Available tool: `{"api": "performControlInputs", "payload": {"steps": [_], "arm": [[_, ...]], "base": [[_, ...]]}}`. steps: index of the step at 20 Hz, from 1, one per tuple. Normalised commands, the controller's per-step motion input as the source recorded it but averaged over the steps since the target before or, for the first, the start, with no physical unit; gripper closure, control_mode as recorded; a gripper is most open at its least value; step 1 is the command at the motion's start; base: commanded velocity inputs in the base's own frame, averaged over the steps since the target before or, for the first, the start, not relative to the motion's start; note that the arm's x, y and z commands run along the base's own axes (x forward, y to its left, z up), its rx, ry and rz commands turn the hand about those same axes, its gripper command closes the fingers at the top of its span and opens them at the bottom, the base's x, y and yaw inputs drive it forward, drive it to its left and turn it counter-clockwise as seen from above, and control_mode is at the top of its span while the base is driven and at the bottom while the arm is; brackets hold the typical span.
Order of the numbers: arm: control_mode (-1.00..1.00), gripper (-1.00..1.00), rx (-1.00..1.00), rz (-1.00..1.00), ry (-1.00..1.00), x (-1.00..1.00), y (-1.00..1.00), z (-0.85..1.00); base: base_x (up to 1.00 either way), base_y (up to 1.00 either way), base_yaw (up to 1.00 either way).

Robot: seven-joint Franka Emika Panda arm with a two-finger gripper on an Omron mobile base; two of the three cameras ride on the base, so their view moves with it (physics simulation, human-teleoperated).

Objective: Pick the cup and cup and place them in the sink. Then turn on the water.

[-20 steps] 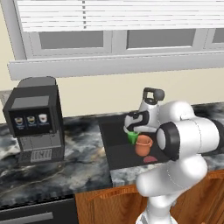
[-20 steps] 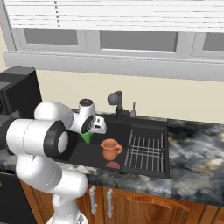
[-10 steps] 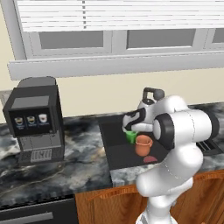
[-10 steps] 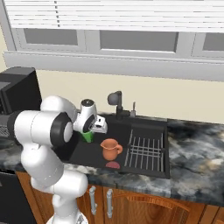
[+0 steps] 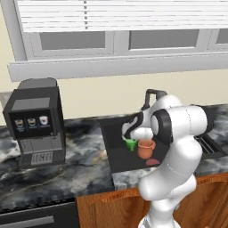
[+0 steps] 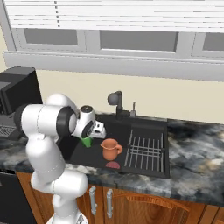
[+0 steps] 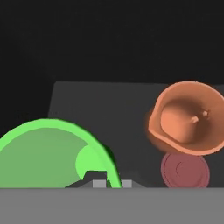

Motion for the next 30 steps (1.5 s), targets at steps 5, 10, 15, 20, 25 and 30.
{"api": "performControlInputs", "payload": {"steps": [5,10,15,20,25,30], "arm": [[-1.0,1.0,0.0,0.0,0.0,0.0,0.22,-0.34],[-1.0,1.0,0.0,0.0,0.0,0.0,0.17,-0.33],[-1.0,1.0,0.0,0.0,0.0,0.0,0.1,-0.31],[-1.0,1.0,0.0,0.0,0.0,0.0,0.0,-0.27],[-1.0,1.0,0.0,0.0,0.0,0.05,0.0,-0.2],[-1.0,1.0,0.0,0.0,0.0,0.08,0.0,-0.18]], "base": [[0.0,0.0,0.0],[0.0,0.0,0.0],[0.0,0.0,0.0],[0.0,0.0,0.0],[0.0,0.0,0.0],[0.0,0.0,0.0]]}}
